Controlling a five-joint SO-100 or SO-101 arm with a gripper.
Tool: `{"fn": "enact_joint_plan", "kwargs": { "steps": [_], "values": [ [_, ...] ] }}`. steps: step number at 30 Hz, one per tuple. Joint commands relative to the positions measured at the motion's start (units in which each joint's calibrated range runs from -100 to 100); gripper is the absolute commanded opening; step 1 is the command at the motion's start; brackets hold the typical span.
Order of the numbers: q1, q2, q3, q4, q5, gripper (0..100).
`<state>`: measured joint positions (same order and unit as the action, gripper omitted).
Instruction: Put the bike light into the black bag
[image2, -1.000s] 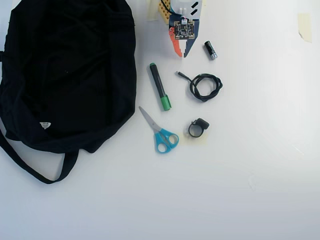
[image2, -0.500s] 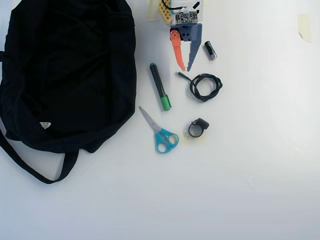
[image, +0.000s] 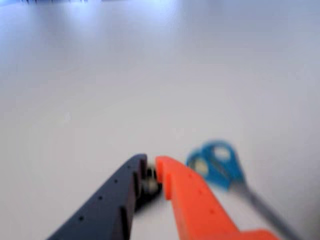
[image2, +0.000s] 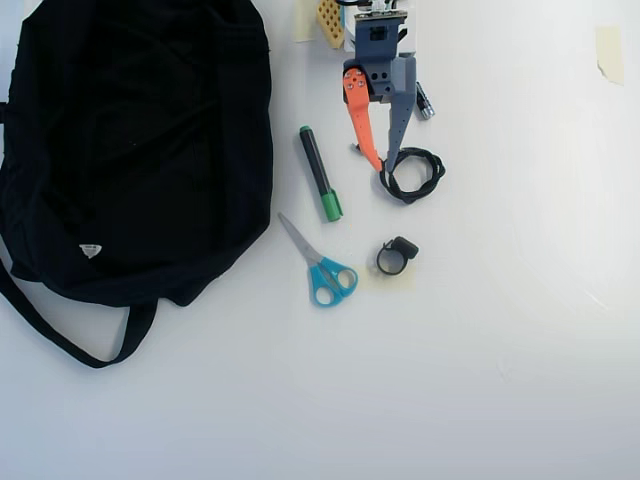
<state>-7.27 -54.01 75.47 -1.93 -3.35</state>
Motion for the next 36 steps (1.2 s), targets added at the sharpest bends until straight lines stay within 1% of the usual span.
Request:
{"fn": "enact_joint_plan", "kwargs": {
  "steps": [1, 4, 5, 10, 17, 21, 26, 36],
  "values": [
    [-0.28, 10.35, -14.38, -1.94, -0.01, 2],
    [0.24, 18.74, -23.99, -1.6, 0.2, 2],
    [0.39, 23.96, -29.74, -1.51, 0.46, 2],
    [1.37, 34.67, -41.96, -1.0, 0.15, 2],
    [1.89, 46.45, -63.97, 11.23, 0.46, 2],
    [2.34, 52.43, -74.21, 15.37, 0.51, 2],
    [2.71, 57.41, -80.23, 15.37, 0.51, 2],
    [2.79, 57.08, -77.54, 15.71, 0.51, 2]
  ]
}}
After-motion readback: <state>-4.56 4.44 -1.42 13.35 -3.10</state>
